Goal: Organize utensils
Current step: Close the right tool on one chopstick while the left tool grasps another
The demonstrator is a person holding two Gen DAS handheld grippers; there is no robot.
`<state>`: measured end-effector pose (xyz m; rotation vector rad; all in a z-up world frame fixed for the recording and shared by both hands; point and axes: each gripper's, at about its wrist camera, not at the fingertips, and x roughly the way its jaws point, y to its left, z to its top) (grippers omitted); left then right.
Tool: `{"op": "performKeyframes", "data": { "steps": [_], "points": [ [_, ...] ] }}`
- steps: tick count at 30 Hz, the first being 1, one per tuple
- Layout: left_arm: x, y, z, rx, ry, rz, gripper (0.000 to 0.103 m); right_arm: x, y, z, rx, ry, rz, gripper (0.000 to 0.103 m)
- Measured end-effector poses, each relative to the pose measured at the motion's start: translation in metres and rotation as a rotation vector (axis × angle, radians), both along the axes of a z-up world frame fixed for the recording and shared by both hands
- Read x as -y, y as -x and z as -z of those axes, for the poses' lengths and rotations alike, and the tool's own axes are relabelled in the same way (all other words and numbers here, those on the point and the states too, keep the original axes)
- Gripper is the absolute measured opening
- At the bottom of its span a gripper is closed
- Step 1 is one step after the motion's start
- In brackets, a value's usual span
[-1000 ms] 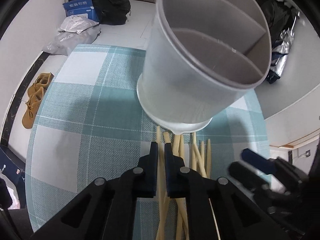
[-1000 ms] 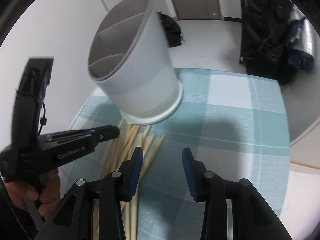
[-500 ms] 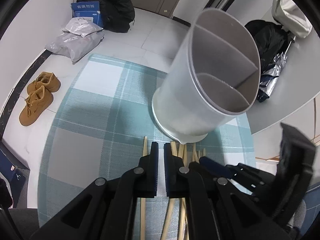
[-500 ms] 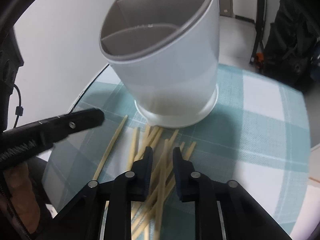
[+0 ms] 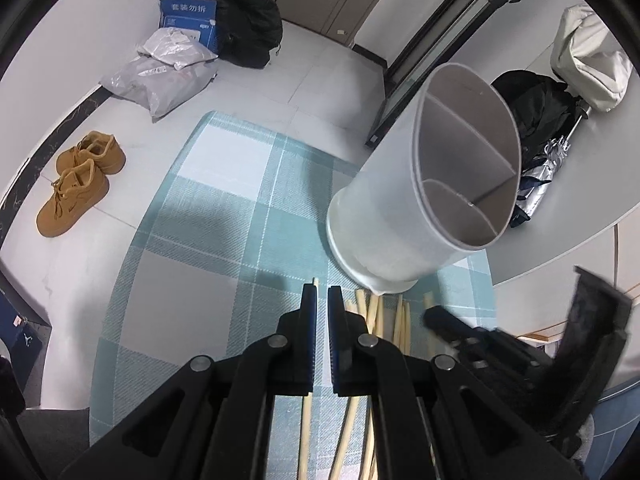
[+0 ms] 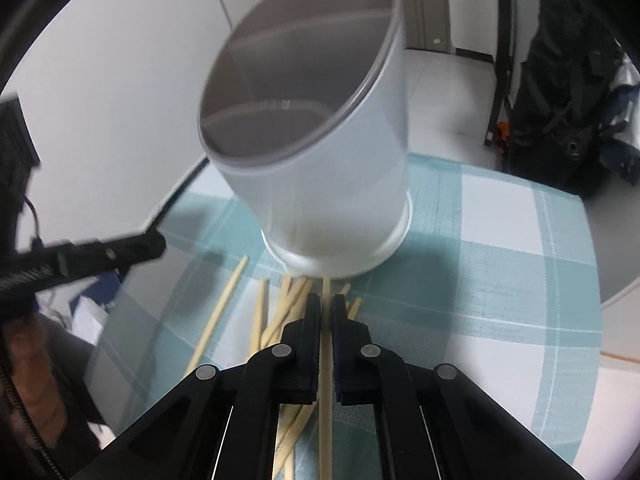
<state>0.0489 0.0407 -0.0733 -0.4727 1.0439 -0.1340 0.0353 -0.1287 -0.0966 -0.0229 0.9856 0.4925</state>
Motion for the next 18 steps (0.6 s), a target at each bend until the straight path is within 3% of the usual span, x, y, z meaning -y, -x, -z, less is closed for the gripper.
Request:
{"op": "performKeyframes", "data": {
  "steps": [3, 5, 6, 7, 10, 13, 18],
  "points": [
    [-0.001, -0.001, 0.007, -0.038, -0.038, -0.008, 0.007, 0.011, 0.001, -0.013, 0.024, -0.049, 0.034, 0.004],
    [0.003, -0.004, 0.013, -0.072, -0.065, 0.016, 0.026, 0.023, 0.000, -0.023, 0.039, -0.093, 0.062, 0.004],
    [0.005, -0.004, 0.016, -0.086, -0.088, 0.019, 0.047, 0.030, -0.001, -0.026, 0.047, -0.115, 0.074, 0.004],
    [0.008, -0.004, 0.018, -0.085, -0.125, 0.010, 0.061, 0.039, -0.002, -0.030, 0.056, -0.137, 0.092, 0.004],
    [0.011, -0.001, 0.013, -0.034, -0.175, 0.009, 0.066, 0.057, 0.002, -0.039, 0.080, -0.179, 0.140, 0.004],
    [0.019, -0.004, 0.020, -0.052, -0.250, 0.024, 0.077, 0.075, 0.004, -0.044, 0.083, -0.234, 0.180, 0.004],
    [0.023, -0.015, 0.036, -0.086, -0.284, 0.046, 0.076, 0.100, 0.010, -0.055, 0.116, -0.311, 0.215, 0.004]
  ]
}}
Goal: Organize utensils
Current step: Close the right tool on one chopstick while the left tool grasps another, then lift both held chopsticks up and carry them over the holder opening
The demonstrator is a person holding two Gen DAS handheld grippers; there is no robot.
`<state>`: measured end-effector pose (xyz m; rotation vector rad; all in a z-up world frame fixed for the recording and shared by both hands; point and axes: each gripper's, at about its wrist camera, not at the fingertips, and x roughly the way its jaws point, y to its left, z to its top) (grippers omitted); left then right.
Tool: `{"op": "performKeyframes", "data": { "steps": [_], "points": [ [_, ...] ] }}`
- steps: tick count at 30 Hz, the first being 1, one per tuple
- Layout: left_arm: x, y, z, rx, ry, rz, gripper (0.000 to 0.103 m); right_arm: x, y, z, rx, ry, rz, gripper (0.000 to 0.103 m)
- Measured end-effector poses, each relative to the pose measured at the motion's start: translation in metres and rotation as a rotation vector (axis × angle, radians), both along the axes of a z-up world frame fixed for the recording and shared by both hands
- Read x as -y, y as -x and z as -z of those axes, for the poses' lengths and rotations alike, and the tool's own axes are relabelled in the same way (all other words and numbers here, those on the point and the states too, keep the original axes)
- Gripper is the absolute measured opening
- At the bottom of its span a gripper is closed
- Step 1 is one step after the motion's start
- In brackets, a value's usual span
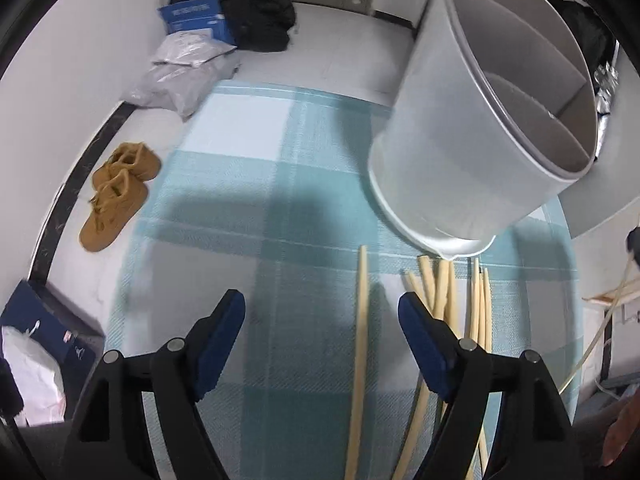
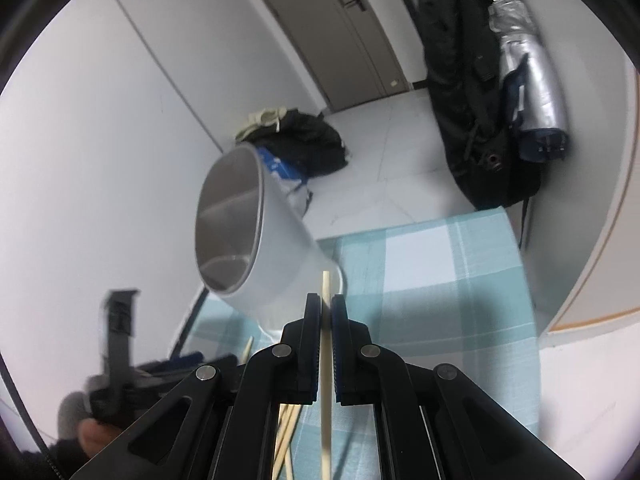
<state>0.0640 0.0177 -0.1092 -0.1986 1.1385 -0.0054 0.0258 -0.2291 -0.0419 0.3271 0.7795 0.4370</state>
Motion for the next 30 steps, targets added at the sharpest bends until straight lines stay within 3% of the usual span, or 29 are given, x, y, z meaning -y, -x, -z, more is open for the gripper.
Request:
{"op": "performKeyframes", "data": {
  "steps": [6, 8, 10, 17, 30],
  "points": [
    [0.013, -0.006, 0.002, -0.008, -0.150, 0.054, 0.051, 0.022, 0.001, -0.009, 0.034, -0.039, 0.020, 0.004],
    [0.014, -0.007, 0.001, -0.010, -0.132, 0.074, 0.034, 0.028, 0.001, -0.009, 0.044, -0.042, 0.025, 0.004],
    [0.014, -0.007, 0.000, -0.006, -0.113, 0.080, 0.004, 0.033, 0.000, -0.009, 0.044, -0.053, 0.031, 0.004],
    [0.018, -0.002, -0.005, 0.018, -0.085, 0.034, 0.002, 0.040, 0.002, -0.013, 0.058, -0.063, 0.032, 0.004],
    [0.012, 0.047, -0.086, 0.310, 0.036, -0.045, 0.002, 0.008, 0.035, -0.034, 0.190, 0.001, -0.032, 0.004]
  ]
}}
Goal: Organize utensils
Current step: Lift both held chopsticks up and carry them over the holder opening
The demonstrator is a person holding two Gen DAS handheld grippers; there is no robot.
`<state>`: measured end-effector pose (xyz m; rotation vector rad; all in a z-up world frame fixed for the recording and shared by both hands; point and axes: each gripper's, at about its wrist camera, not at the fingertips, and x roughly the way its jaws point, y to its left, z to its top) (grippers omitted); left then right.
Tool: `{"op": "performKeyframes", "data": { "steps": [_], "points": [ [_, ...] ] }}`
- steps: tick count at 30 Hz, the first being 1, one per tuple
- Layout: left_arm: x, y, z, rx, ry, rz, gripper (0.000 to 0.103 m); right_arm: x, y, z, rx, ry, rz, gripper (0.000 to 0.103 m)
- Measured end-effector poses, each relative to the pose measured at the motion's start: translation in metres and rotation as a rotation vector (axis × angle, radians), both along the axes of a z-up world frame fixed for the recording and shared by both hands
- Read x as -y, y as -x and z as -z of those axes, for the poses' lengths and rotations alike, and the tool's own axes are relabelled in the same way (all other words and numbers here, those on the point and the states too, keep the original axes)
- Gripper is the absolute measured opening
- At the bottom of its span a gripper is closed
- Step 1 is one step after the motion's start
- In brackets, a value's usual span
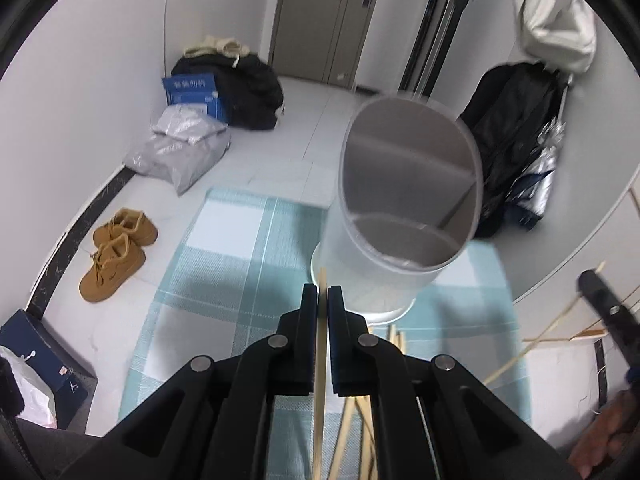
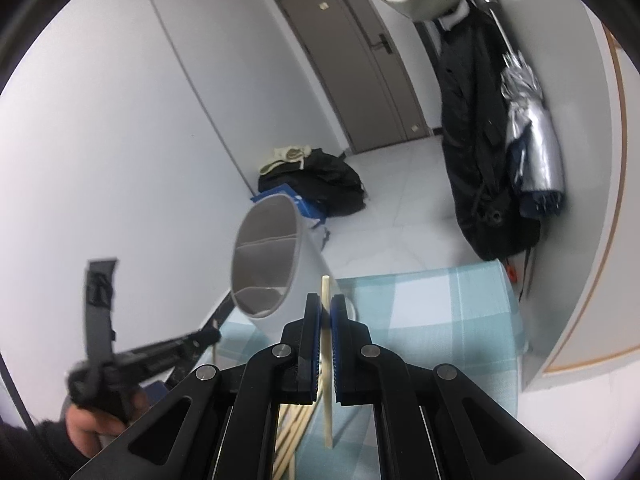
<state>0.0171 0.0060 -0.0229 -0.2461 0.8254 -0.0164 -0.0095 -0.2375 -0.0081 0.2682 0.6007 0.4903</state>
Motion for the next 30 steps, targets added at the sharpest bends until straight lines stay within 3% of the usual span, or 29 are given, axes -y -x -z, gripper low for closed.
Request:
{"op": "performKeyframes", "data": {
  "steps": [10, 17, 30],
  "points": [
    [-0.002, 0.017, -0.015, 0.068, 0.033, -0.020, 0.002, -0.018, 0.024, -0.009, 0.063, 0.058, -0.009, 0.004],
    [0.005, 0.027, -0.044, 0.147, 0.018, 0.076, 0.002, -0.027, 0.032, -0.016, 0.074, 0.046, -0.016, 0.004],
    [0.002, 0.006, -0.110, 0.209, 0.124, 0.185, 0.002, -0.037, 0.016, -0.061, 0.122, -0.008, -0.032, 0.004]
  ]
}}
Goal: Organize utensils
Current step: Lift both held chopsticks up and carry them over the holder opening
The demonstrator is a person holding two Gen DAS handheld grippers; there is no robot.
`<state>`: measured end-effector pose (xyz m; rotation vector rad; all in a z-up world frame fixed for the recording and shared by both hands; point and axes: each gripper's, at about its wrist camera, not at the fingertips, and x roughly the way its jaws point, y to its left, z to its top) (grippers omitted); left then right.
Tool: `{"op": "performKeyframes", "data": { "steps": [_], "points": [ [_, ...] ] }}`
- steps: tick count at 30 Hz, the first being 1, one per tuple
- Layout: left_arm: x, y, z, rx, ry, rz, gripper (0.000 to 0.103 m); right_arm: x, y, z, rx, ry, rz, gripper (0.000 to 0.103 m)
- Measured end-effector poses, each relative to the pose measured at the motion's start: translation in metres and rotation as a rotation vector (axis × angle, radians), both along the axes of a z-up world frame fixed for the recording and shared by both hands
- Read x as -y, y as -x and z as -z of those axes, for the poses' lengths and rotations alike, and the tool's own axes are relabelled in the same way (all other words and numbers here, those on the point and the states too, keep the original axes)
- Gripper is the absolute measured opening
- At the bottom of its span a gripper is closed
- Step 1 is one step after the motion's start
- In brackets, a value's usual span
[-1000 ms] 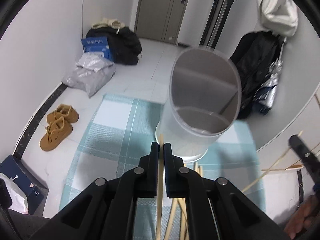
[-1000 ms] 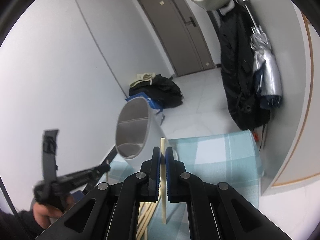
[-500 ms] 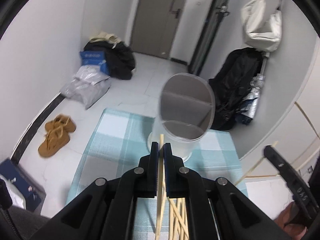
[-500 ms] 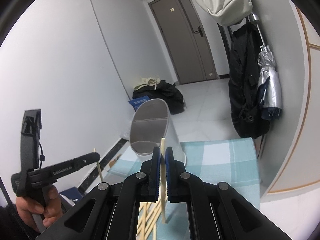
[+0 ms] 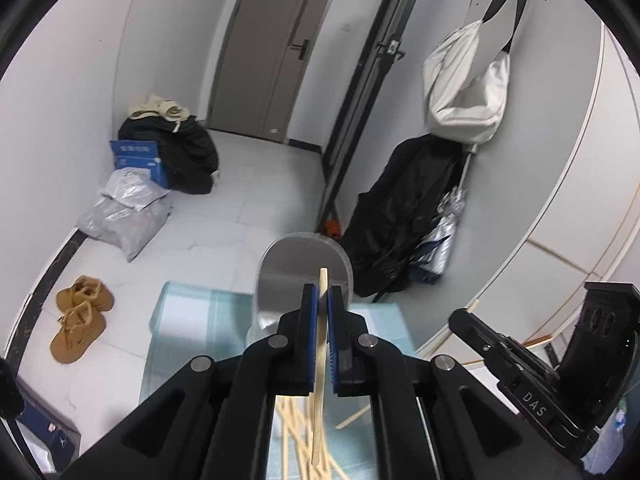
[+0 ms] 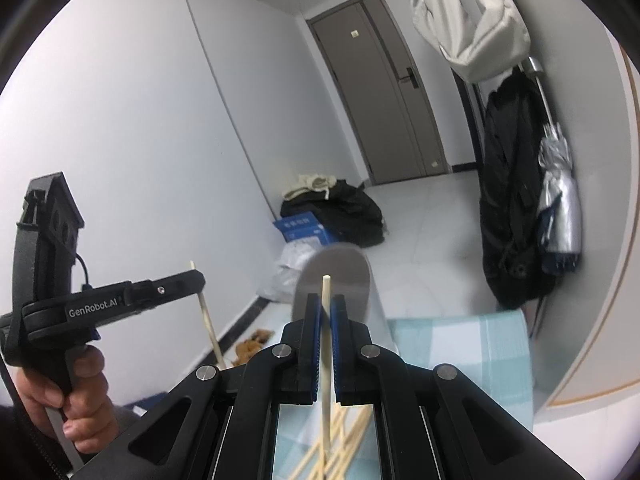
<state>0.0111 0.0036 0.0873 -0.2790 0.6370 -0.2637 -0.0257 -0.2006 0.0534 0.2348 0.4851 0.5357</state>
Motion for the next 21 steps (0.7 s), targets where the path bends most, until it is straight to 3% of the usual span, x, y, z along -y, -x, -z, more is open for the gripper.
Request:
{"op": "performKeyframes", "data": {
  "steps": [12, 16, 21],
  "points": [
    [-0.004, -0.054, -0.062, 0.113, 0.030, -0.009, 0.002, -0.018, -0.058, -0.085, 0.073, 0.000, -0.041, 0.004],
    [-0.009, -0.078, -0.062, 0.120, 0.048, -0.028, 0.002, -0.026, -0.087, -0.101, 0.102, 0.019, -0.034, 0.004],
    [-0.010, -0.103, -0.051, 0.159, 0.040, -0.018, 0.002, -0.034, -0.119, -0.100, 0.107, 0.046, -0.028, 0.004]
  ]
}}
